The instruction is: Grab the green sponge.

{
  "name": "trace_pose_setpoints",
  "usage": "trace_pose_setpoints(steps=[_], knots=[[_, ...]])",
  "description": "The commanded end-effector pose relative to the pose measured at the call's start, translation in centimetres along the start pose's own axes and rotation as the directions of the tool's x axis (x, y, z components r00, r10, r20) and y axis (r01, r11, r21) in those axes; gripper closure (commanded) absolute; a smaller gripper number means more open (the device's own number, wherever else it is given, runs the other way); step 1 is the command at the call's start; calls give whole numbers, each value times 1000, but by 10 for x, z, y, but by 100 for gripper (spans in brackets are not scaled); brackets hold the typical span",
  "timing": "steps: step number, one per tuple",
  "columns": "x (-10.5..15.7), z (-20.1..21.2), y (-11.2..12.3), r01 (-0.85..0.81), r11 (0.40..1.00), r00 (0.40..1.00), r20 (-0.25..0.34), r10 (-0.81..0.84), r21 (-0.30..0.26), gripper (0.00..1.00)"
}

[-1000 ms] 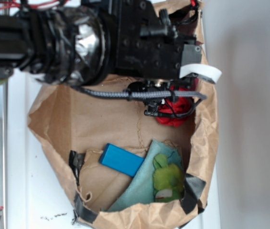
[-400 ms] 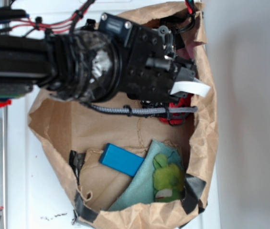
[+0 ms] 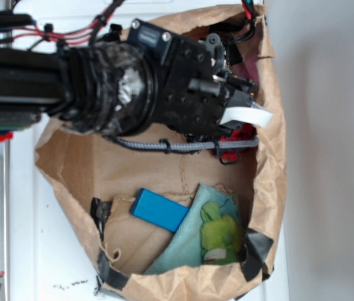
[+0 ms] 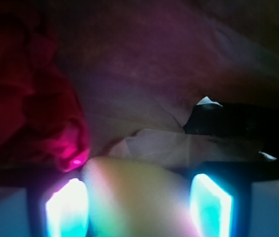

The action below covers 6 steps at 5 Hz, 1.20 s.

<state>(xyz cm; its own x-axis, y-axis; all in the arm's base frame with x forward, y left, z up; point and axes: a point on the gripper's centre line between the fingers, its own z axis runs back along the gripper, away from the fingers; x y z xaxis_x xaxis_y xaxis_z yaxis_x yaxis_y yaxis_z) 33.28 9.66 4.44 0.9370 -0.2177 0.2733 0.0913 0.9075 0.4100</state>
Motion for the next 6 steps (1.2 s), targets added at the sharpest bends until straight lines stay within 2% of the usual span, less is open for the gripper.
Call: trace_pose_setpoints(steps=[1,4,5,6], knots=[[7,10,10,6,1000,1000,18,-6,-8,100],[11,12,12,7,1000,1000,9,-7,-17,100],[9,29,16,24,997,1000,-17,-26,-79,100],[6,66,23,39,979,998,-32,-47,-200,100]])
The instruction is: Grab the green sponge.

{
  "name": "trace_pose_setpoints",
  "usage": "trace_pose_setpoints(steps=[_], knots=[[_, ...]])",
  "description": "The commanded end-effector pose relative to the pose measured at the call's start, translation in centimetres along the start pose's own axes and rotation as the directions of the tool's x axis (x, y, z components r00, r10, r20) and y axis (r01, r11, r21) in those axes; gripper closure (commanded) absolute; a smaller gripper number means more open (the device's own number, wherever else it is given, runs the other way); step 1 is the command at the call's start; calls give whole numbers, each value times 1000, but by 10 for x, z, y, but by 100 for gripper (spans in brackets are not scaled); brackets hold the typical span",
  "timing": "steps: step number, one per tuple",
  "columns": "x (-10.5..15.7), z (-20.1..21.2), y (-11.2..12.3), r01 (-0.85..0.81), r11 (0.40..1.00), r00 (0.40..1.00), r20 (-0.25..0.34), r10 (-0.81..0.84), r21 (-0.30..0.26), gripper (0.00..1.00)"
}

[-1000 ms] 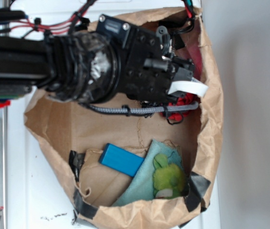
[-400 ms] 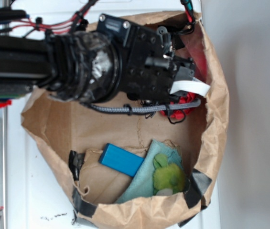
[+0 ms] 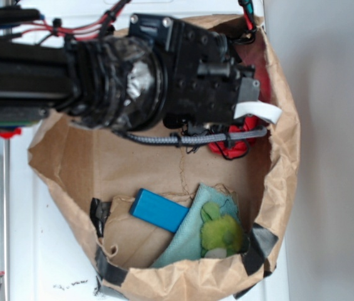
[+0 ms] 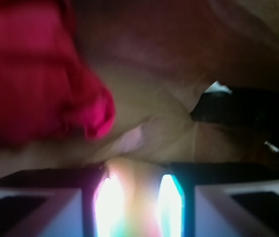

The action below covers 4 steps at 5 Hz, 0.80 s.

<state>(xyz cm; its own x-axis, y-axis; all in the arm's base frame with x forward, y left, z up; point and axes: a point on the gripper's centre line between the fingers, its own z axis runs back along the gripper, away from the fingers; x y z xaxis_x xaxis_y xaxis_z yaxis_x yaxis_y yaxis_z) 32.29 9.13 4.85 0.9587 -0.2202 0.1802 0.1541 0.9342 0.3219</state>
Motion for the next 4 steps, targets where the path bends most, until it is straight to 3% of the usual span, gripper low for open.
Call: trace_pose_setpoints(steps=[1,4], knots=[[2,95,22,45,981,998,55,-35,-187,100],[-1,141,15,75,952,995,85,-52,-298,100]])
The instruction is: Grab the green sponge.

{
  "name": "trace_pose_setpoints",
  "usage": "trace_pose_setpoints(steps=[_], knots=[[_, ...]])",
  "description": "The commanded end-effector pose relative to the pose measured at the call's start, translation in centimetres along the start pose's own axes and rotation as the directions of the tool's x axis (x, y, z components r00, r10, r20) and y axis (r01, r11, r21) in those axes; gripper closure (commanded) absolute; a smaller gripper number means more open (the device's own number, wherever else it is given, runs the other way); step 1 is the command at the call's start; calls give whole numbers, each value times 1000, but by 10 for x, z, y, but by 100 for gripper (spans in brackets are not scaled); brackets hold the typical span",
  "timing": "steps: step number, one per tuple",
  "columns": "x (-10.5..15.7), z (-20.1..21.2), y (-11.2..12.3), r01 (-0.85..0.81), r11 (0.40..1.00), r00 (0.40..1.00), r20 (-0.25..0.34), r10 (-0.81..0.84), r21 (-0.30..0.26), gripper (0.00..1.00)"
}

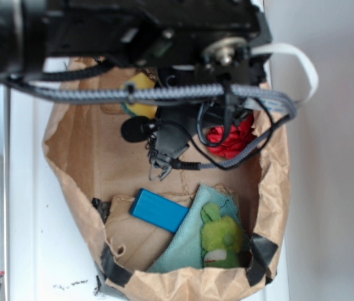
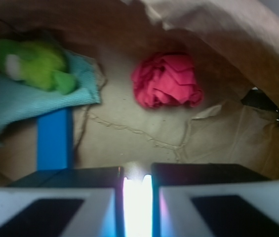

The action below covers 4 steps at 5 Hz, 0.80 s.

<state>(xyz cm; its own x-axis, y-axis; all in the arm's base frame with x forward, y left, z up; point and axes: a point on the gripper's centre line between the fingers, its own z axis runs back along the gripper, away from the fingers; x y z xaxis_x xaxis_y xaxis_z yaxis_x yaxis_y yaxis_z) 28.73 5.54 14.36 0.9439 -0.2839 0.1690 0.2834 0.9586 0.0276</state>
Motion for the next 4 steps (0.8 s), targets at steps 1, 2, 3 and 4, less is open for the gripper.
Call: trace_pose_setpoints(steps=[1,2,3,4], knots=[[11,54,2,-2,1000,996,90,4,-28,100],[14,55,-5,-8,999,995,98,11,-39,100],[11,54,-8,-7,999,993,116,11,-37,100],[11,53,-5,-18,999,992,127,23,-42,100]])
